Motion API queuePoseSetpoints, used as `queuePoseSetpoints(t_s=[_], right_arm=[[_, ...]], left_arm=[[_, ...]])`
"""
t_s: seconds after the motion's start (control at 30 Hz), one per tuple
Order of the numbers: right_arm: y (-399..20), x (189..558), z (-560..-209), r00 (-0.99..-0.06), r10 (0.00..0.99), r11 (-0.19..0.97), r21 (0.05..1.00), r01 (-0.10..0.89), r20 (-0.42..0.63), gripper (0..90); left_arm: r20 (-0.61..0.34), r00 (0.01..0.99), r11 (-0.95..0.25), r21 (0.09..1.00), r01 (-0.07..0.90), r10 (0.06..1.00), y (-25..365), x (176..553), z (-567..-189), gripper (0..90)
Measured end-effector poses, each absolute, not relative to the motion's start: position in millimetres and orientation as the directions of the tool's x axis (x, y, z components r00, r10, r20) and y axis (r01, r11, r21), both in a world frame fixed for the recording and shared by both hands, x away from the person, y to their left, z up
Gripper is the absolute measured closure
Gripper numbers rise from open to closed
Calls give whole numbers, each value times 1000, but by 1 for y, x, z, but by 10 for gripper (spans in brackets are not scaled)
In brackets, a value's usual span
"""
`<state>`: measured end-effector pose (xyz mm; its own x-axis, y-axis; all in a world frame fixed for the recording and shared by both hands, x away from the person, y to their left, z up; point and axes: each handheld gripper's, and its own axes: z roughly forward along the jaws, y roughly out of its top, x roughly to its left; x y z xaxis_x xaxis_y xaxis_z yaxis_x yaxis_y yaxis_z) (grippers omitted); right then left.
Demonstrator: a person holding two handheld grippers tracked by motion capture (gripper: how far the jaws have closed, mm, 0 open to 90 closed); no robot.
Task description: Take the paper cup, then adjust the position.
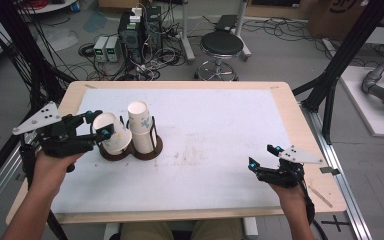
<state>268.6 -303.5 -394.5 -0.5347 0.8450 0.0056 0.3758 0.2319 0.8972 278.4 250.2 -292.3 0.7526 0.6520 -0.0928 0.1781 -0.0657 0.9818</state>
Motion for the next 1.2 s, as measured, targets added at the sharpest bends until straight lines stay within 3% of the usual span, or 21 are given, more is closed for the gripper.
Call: queuePoseSetpoints(t_s=[0.57,1.2], right_arm=[[-292,268,-393,-638,768,233,907,351,50,186],[-251,269,-393,-845,529,294,917,270,80,186]], left_arm=[[-73,862,-115,982,150,501,186,275,-299,367],[-75,930,-195,969,154,360,114,284,-326,368]])
